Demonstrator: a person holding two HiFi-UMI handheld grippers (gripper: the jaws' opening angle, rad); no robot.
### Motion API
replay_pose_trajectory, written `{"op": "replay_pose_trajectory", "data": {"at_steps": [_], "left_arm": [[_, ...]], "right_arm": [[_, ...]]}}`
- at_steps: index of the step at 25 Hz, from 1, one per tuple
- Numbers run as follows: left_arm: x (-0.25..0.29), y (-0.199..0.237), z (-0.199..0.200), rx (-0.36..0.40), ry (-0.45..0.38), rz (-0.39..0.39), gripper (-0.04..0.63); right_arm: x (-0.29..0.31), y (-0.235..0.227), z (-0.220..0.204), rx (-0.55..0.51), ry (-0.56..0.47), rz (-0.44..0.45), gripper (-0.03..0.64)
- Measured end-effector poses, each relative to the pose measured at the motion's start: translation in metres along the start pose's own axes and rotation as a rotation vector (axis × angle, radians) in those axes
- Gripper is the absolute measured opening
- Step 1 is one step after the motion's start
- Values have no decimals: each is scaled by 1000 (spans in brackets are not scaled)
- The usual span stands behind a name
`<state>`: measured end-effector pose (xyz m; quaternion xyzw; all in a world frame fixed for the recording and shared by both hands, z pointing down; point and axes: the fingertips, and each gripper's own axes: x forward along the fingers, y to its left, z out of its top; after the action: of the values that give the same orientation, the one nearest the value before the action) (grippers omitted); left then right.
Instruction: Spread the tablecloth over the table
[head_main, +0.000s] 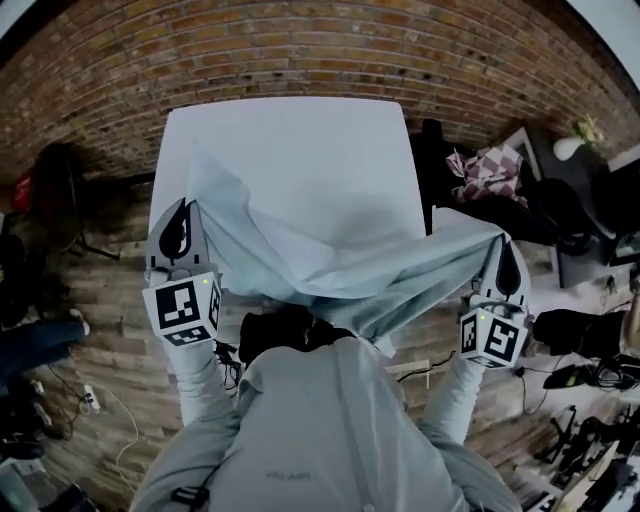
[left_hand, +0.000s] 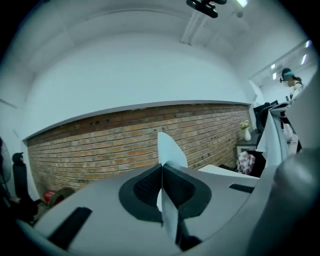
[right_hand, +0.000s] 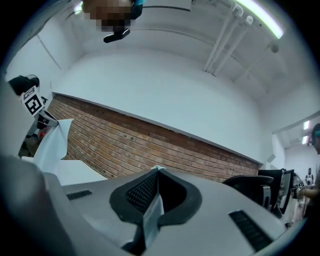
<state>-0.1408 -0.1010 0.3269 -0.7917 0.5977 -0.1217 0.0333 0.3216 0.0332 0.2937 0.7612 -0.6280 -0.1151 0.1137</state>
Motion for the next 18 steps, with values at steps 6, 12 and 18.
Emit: {"op": "replay_pose_trajectory", "data": {"at_steps": [6,12,18], "left_arm": [[-40,37,-5,13,41,176,26],[-56,68,-11,19,72,262,26],[-34,87,-16,20,85,275,26]], "right_arm": [[27,17,-5,14,-26,116,21],[46,40,-7,4,-8,175,21],[62,49,-7,-20,20,160,21]]}}
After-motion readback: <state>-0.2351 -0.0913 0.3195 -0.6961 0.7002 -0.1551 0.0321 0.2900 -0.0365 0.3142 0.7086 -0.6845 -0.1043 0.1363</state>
